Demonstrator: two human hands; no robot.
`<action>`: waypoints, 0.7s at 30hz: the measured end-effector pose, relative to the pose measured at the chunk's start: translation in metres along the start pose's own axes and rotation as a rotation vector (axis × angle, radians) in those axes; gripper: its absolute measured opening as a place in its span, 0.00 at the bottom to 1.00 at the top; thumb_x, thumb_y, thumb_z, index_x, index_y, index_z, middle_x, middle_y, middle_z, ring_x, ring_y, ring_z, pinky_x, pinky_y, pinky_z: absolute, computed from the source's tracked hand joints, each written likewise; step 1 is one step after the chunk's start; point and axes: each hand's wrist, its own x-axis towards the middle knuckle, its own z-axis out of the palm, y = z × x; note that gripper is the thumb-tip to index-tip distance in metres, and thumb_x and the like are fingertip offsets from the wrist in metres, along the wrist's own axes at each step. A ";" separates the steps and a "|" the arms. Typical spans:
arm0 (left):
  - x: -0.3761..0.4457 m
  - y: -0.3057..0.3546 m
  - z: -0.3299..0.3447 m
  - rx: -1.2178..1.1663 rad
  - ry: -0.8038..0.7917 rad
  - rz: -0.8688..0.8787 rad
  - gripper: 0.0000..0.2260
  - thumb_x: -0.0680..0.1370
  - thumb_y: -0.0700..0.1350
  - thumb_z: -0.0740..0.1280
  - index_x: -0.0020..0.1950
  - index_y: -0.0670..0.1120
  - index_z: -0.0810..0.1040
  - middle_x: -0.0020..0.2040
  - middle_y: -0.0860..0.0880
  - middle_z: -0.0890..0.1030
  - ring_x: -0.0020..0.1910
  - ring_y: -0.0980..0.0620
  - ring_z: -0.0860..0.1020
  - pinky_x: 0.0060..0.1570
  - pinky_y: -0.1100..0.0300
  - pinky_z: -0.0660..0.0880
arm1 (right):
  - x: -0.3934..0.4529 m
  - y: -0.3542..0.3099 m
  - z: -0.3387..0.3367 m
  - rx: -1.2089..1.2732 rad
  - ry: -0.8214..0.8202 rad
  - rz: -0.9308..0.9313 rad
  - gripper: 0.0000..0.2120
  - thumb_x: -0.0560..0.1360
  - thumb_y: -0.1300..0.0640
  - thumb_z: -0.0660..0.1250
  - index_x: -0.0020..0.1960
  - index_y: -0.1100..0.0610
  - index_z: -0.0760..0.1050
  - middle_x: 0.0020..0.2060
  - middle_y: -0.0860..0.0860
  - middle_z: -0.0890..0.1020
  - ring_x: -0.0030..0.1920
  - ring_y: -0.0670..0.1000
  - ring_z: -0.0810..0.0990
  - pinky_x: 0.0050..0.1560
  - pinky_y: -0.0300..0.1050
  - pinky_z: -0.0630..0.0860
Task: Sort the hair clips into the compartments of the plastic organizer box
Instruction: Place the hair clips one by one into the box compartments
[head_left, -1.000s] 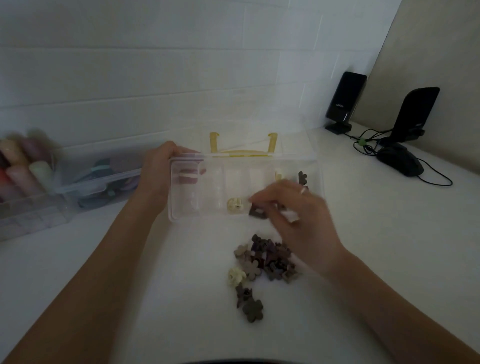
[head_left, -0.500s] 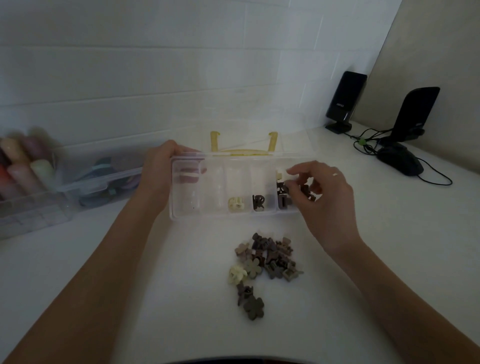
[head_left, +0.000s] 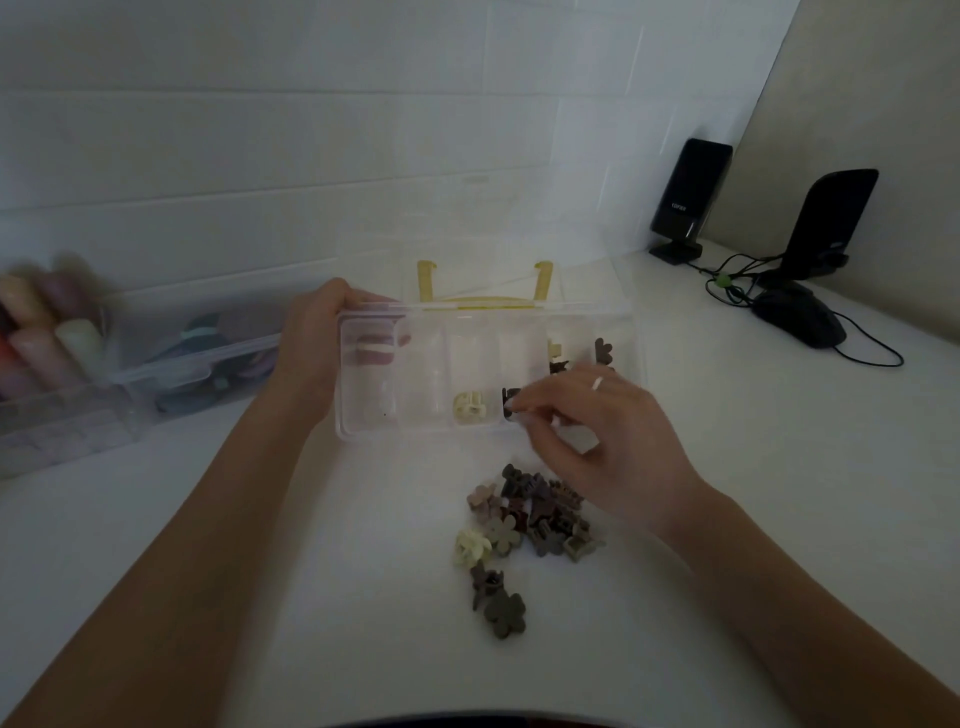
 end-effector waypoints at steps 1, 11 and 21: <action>0.000 0.000 0.000 0.001 0.000 0.001 0.14 0.73 0.40 0.53 0.38 0.40 0.78 0.26 0.47 0.80 0.26 0.51 0.78 0.24 0.66 0.71 | -0.001 -0.002 0.001 0.001 -0.048 -0.012 0.07 0.75 0.57 0.64 0.47 0.57 0.81 0.35 0.46 0.81 0.36 0.44 0.76 0.38 0.40 0.76; 0.001 0.000 -0.001 0.014 0.010 0.015 0.17 0.73 0.40 0.53 0.34 0.42 0.80 0.27 0.48 0.81 0.27 0.50 0.79 0.25 0.66 0.72 | -0.001 -0.006 -0.003 -0.195 -0.343 -0.069 0.16 0.70 0.54 0.59 0.52 0.48 0.82 0.39 0.42 0.84 0.44 0.46 0.81 0.29 0.46 0.79; -0.002 0.002 0.001 0.004 0.015 0.001 0.18 0.72 0.40 0.54 0.31 0.43 0.81 0.27 0.47 0.81 0.27 0.50 0.79 0.26 0.65 0.73 | -0.001 -0.002 -0.001 -0.195 -0.453 0.018 0.09 0.71 0.47 0.64 0.50 0.42 0.79 0.40 0.41 0.83 0.44 0.41 0.79 0.36 0.44 0.79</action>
